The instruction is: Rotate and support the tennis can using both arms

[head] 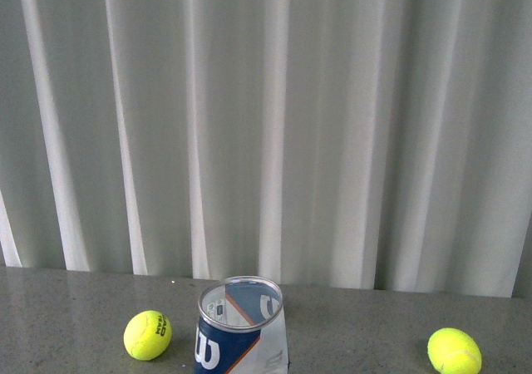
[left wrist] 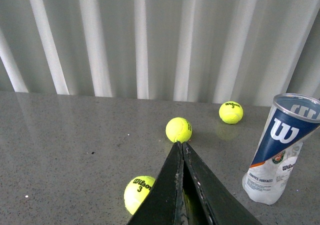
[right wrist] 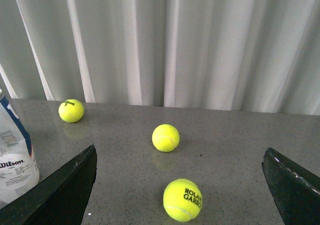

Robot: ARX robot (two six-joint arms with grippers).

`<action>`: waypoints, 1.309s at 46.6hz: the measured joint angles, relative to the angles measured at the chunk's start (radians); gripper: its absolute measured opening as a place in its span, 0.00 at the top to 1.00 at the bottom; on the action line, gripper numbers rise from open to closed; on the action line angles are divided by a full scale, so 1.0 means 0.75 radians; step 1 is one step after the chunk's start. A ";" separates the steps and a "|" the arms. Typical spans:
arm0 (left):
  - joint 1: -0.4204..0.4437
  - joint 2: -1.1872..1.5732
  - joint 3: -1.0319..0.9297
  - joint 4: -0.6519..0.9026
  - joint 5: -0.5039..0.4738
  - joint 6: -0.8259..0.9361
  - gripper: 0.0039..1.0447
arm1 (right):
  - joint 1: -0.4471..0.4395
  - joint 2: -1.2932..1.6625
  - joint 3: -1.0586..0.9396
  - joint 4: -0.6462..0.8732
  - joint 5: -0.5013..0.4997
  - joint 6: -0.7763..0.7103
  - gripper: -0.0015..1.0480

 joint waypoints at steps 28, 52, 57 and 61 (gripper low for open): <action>0.000 0.000 0.000 -0.006 0.000 -0.001 0.19 | 0.000 -0.001 0.000 0.000 0.001 0.000 0.07; 0.000 0.000 0.000 -0.006 0.000 -0.001 0.06 | 0.000 -0.001 0.000 0.000 0.000 0.000 0.07; 0.000 0.000 0.000 -0.006 0.000 -0.001 0.06 | 0.000 -0.001 0.000 0.000 0.001 0.000 0.07; 0.000 0.000 0.000 -0.006 0.000 -0.001 0.06 | 0.000 -0.001 0.000 0.000 0.001 0.000 0.07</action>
